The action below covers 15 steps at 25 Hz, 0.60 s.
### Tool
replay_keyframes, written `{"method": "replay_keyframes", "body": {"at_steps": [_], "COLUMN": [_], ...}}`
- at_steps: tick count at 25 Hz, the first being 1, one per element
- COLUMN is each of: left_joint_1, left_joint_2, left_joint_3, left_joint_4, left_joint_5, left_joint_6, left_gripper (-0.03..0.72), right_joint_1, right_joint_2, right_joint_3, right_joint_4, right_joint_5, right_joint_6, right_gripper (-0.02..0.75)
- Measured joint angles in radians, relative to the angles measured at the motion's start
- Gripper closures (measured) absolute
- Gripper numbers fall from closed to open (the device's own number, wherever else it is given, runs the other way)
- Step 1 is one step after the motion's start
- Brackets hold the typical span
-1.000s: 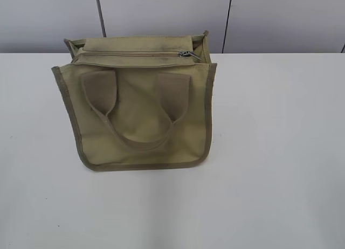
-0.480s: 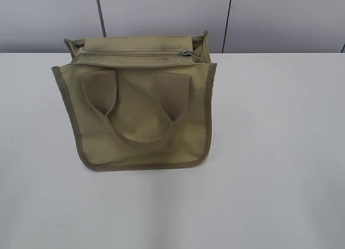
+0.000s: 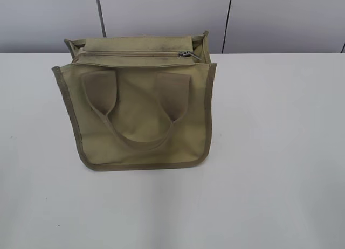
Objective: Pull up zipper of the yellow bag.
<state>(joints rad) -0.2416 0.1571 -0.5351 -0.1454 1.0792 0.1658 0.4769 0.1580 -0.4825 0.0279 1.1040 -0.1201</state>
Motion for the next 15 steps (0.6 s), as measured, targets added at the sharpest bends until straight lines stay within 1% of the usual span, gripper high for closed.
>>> {"method": "replay_keyframes", "body": {"at_steps": [2,4,5,9,11,15], "left_joint_1": [0.007,0.031,0.053,0.158,0.184,0.213], "left_joint_2": [0.0,-0.001,-0.005,-0.053,-0.081,-0.123], "left_joint_3": [0.0,0.0,0.0,0.0,0.0,0.0], "left_joint_4": [0.0,0.0,0.0,0.0,0.0,0.0], "left_joint_5": [-0.002,-0.002,-0.002,-0.003,-0.003,-0.002], "left_joint_6": [0.0,0.0,0.0,0.0,0.0,0.0], "left_gripper": [0.189,0.189,0.189,0.189,0.189,0.189], "right_joint_1": [-0.007,-0.052,-0.083,-0.248,-0.321,-0.425], "right_joint_2": [-0.007,-0.024,-0.036,-0.081,-0.102,-0.153], "right_joint_3": [0.0,0.0,0.0,0.0,0.0,0.0], "right_joint_4": [0.002,0.002,0.002,0.002,0.002,0.002], "right_joint_5": [0.0,0.0,0.0,0.0,0.0,0.0], "right_joint_6": [0.0,0.0,0.0,0.0,0.0,0.0], "right_gripper": [0.164,0.164,0.164,0.164,0.164,0.164]}}
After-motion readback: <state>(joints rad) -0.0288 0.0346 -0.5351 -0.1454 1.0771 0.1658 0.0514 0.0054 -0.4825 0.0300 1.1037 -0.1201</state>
